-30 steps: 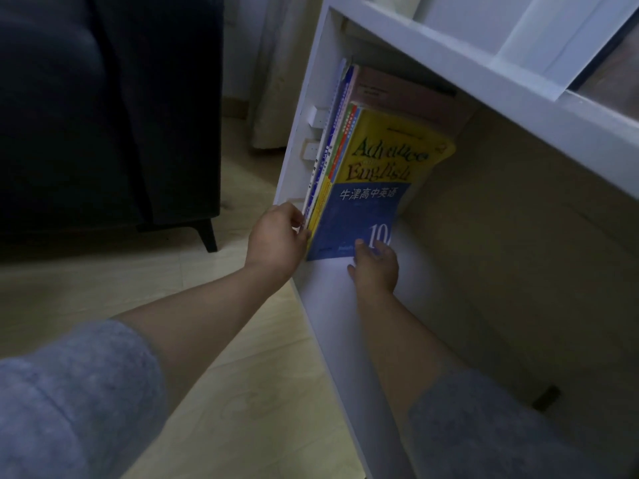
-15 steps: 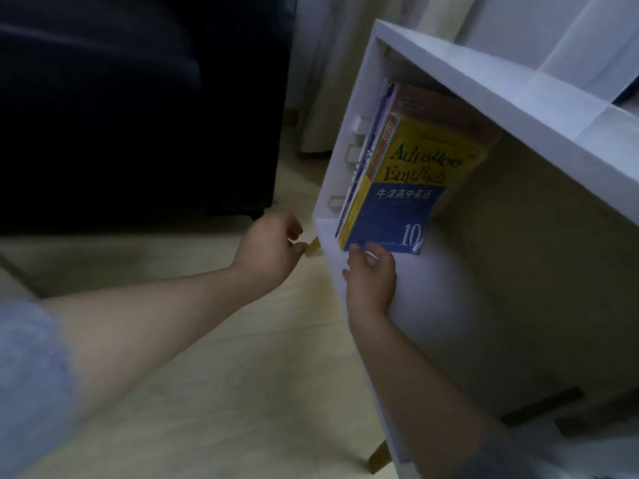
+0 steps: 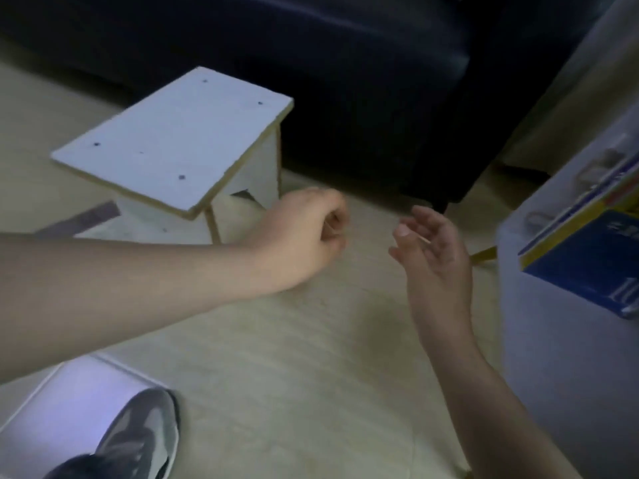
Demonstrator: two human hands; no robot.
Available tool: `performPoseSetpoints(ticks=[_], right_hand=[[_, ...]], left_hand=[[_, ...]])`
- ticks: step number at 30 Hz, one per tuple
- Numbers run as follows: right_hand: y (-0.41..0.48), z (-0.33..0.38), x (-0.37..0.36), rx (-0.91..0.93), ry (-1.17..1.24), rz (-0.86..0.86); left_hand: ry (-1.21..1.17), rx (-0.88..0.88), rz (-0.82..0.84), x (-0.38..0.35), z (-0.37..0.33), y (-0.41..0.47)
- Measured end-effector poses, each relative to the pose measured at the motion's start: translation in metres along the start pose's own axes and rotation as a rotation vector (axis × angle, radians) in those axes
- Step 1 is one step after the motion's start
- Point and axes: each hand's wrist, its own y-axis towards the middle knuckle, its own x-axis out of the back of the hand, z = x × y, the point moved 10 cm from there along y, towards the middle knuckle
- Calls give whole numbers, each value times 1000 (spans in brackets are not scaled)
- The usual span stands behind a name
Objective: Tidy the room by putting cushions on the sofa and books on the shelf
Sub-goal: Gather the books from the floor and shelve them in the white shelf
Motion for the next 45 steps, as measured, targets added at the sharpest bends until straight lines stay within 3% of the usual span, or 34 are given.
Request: performPoseSetpoints(ticks=[9, 16, 26, 33, 41, 45], right_hand=[[-55, 36, -132, 165, 93, 445], [-126, 43, -229, 206, 74, 766], [-249, 31, -353, 329, -134, 1235], [-317, 24, -405, 492, -319, 1440], [-422, 19, -487, 913, -658, 1687], [-453, 15, -518, 940, -779, 1718]], left_hand=[[-54, 260, -152, 91, 86, -100], [88, 472, -162, 128, 147, -192], [217, 765, -174, 172, 240, -381], [212, 842, -132, 188, 286, -464], [172, 980, -255, 211, 364, -557], [160, 986, -262, 209, 402, -587]])
